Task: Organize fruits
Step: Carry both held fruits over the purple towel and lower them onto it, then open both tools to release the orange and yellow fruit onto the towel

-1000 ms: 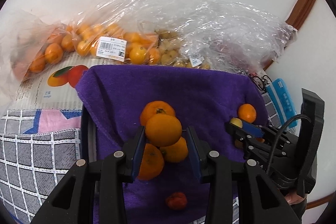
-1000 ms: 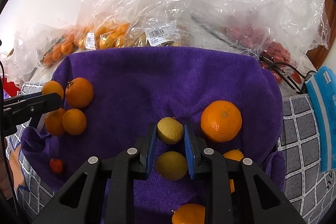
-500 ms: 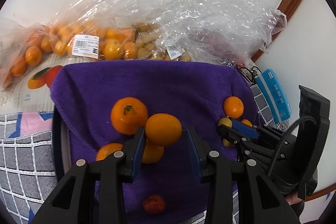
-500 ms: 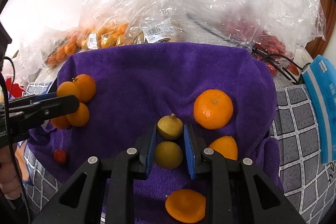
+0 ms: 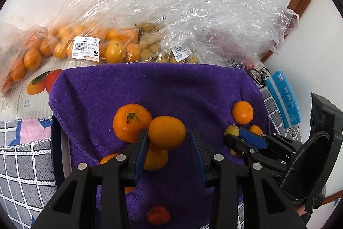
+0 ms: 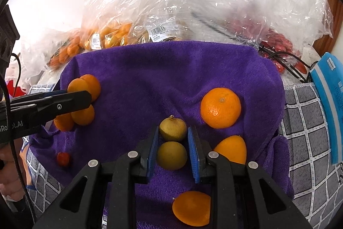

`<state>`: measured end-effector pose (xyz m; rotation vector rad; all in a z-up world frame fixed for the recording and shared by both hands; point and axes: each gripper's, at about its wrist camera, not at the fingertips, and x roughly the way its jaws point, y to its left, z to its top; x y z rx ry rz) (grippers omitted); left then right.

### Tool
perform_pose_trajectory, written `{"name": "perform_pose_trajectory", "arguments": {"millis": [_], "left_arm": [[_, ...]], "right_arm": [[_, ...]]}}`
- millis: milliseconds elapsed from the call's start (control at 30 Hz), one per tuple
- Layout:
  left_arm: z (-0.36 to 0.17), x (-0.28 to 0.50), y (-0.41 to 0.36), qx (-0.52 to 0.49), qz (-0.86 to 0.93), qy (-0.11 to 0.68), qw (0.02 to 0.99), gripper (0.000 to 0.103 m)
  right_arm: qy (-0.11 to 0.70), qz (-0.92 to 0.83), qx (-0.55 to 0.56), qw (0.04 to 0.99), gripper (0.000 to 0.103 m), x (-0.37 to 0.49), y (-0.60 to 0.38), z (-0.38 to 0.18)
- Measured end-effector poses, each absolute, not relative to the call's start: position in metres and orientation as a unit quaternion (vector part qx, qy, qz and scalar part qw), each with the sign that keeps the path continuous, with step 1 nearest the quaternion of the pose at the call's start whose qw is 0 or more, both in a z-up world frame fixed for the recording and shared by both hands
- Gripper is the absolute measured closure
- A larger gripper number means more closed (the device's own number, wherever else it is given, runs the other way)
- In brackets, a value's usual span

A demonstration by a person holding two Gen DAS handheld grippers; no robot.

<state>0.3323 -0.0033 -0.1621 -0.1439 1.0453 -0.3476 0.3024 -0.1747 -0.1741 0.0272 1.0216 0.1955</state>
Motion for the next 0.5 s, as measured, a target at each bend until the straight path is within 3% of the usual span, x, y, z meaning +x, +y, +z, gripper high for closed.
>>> {"name": "perform_pose_trajectory", "arguments": {"millis": [500], "left_arm": [[-0.1626, 0.3269, 0.0069, -0.081, -0.169, 0.500, 0.845, 0.066]], "right_arm": [[0.487, 0.094, 0.014, 0.868, 0.076, 0.3018, -0.1748, -0.1740]]}}
